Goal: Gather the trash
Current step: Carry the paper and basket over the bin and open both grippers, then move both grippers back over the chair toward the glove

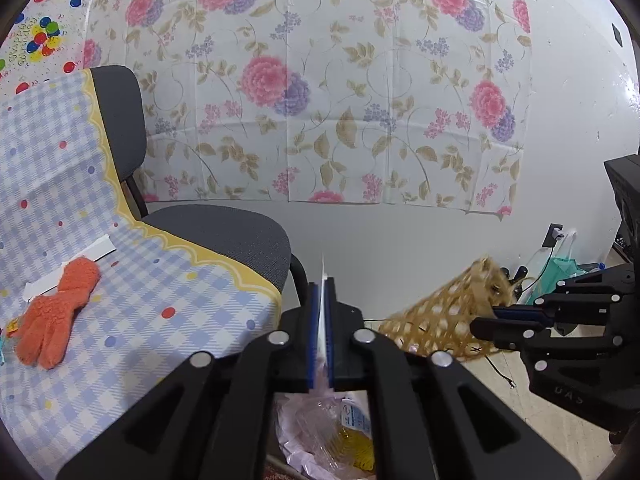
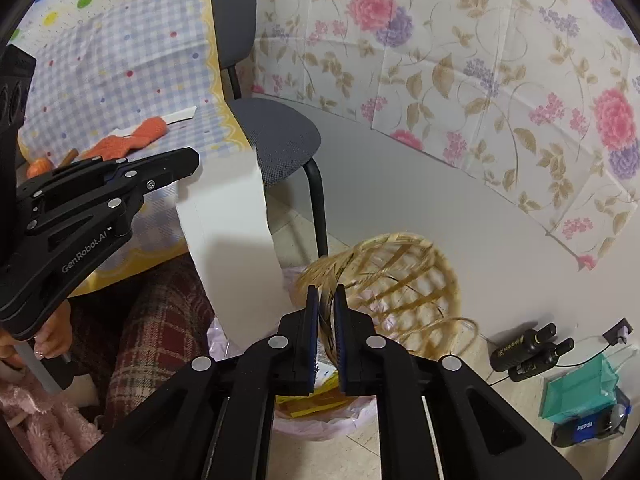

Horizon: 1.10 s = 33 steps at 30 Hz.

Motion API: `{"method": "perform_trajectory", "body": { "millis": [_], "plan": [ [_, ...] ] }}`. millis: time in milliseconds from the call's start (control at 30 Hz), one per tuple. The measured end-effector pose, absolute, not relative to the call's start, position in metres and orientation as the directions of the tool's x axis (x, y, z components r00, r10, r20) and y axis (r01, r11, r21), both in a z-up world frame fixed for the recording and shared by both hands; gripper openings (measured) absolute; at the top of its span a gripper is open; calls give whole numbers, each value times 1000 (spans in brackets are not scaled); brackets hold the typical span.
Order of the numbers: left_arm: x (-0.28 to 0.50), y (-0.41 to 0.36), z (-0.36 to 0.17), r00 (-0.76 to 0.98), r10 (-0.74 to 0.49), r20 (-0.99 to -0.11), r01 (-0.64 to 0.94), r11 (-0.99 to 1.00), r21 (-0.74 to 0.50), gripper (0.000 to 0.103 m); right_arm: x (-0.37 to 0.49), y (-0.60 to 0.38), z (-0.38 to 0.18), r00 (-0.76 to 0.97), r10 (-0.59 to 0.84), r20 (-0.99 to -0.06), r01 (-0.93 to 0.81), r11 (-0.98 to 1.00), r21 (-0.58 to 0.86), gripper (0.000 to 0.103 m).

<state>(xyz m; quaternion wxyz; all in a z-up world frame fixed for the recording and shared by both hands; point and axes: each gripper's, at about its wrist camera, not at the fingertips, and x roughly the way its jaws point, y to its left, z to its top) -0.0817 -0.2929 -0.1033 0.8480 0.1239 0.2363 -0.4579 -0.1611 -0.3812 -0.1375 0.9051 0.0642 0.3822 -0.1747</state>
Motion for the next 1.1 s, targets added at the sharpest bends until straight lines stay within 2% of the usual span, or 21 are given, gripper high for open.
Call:
{"method": "perform_trajectory", "body": {
  "millis": [33,67,100,600,700,867,1067,1100],
  "plan": [
    [-81,-293,-103,468,-717,-516,835,551,-7,33,-160,-383,-139,648,-259,-716,363,932,-9,23],
    [-81,-292,-103,470,-719,-512,834,552,-10,48,-159,-384,-139,650,-259,-714,365,931,-5,28],
    [-80,-290,-101,476,-720,-504,831,557,-10,50,-160,-385,-138,652,-262,-712,370,929,-3,35],
    [-53,-227,-77,591,-640,-490,724,689,-27,50,-156,-372,-98,747,-268,-608,370,928,46,37],
    [-45,-206,-72,625,-603,-496,684,729,-26,55,-142,-366,-90,778,-248,-577,348,935,68,37],
    [-24,-163,-64,717,-486,-500,567,824,13,59,-112,-350,-80,813,-195,-548,283,956,80,37],
    [3,-113,-55,805,-328,-494,409,911,62,60,-68,-321,-69,842,-112,-528,179,981,79,44],
    [6,-105,-53,812,-312,-494,389,919,59,60,-61,-316,-67,846,-100,-524,163,984,76,48]
  ]
}}
